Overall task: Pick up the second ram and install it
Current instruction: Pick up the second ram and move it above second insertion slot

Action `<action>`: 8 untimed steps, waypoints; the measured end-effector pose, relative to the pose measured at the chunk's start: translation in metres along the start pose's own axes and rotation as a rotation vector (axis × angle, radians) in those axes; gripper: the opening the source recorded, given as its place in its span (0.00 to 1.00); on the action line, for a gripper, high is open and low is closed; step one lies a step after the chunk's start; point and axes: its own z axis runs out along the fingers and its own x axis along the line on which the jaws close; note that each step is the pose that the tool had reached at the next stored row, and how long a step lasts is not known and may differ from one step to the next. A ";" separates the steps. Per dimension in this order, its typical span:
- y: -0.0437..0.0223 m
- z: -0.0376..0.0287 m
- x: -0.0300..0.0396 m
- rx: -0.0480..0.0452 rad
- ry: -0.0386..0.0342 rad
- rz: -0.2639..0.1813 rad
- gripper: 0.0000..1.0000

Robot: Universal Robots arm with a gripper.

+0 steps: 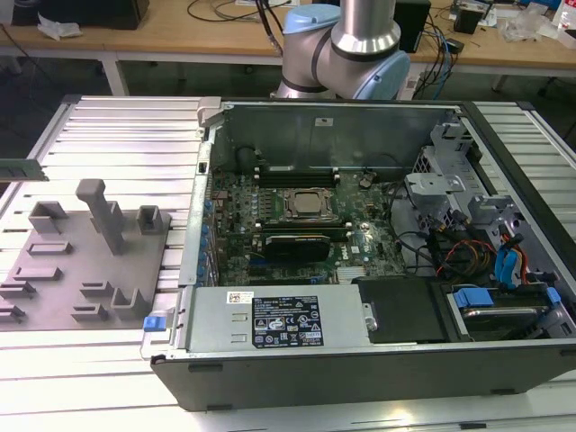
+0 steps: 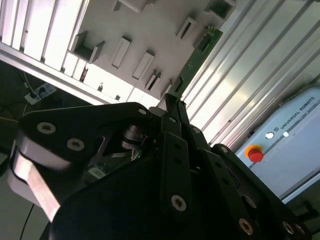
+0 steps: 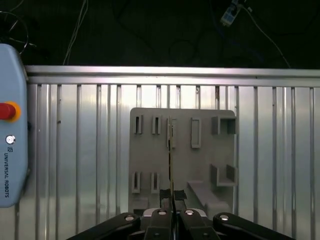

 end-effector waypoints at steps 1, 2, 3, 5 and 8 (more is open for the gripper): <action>-0.0033 -0.0001 0.0000 0.0000 -0.0002 0.000 0.13; -0.0053 -0.0001 0.0000 0.0000 -0.0010 0.000 0.13; -0.0072 -0.0003 0.0001 -0.0003 -0.0053 0.000 0.13; -0.0095 -0.0001 0.0001 0.0003 -0.0217 -0.001 0.13; -0.0215 0.0002 -0.0005 0.0000 -0.0155 0.000 0.13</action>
